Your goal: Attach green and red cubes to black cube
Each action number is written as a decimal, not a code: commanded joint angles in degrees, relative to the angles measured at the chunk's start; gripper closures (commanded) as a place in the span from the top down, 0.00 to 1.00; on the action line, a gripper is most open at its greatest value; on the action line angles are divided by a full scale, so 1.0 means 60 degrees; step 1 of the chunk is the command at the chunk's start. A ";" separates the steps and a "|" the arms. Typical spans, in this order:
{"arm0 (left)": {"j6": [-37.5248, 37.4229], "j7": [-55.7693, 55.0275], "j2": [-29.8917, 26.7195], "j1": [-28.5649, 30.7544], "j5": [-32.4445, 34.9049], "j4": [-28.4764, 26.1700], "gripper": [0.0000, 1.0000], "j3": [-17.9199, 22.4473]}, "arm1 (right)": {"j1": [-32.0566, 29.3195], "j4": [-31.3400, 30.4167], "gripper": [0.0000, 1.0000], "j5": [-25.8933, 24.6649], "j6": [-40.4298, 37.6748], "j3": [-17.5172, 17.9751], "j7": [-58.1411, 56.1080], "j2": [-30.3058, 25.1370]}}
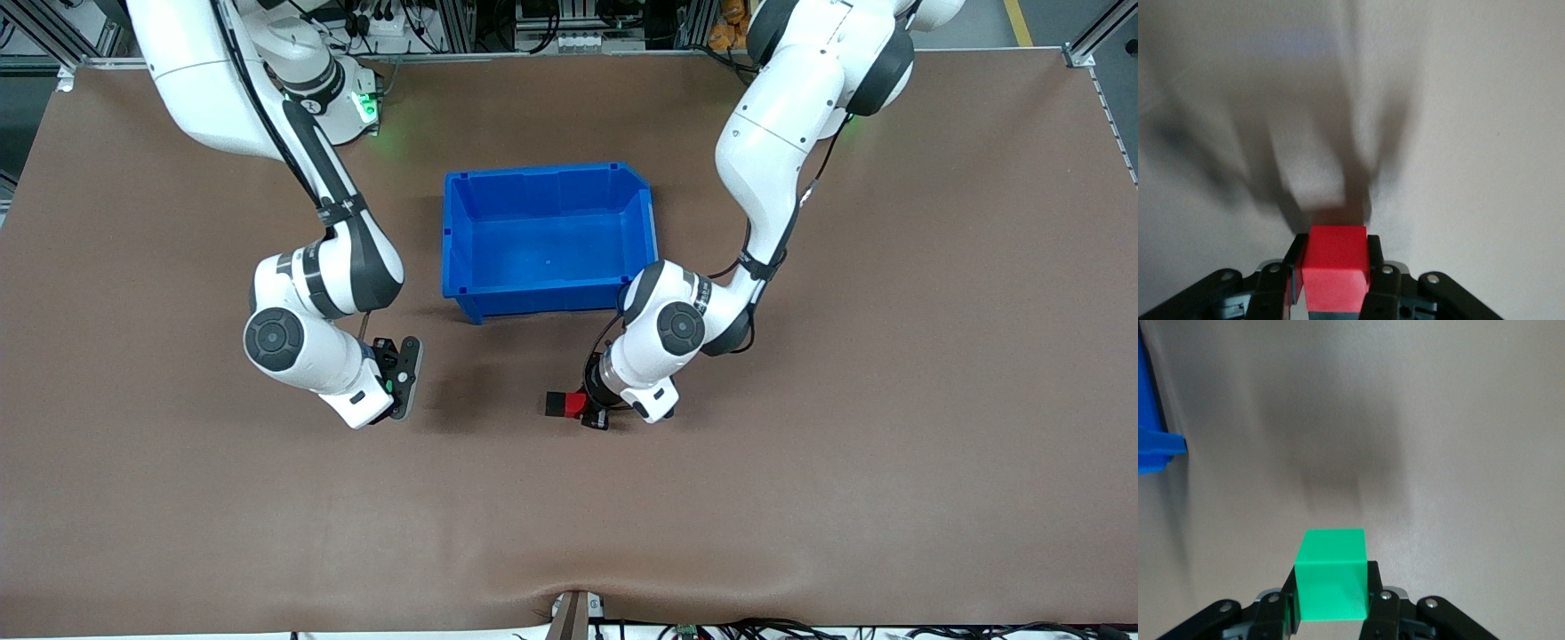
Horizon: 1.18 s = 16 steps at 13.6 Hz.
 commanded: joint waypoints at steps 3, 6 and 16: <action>0.0296 -0.0143 0.0339 -0.0211 -0.0107 0.0315 0.90 0.0176 | 0.0759 0.0389 0.00 -0.0016 -0.0052 -0.0049 0.1670 0.0278; 0.0267 0.0384 0.0222 -0.0138 0.0376 0.0271 1.00 0.0176 | 0.1216 0.0828 0.00 -0.0061 -0.0052 -0.0064 0.2289 0.0614; -0.2647 0.1817 -0.1548 0.1224 0.0479 0.0227 1.00 0.0205 | 0.1596 0.2057 0.00 -0.0061 0.0314 -0.0064 0.2318 0.1698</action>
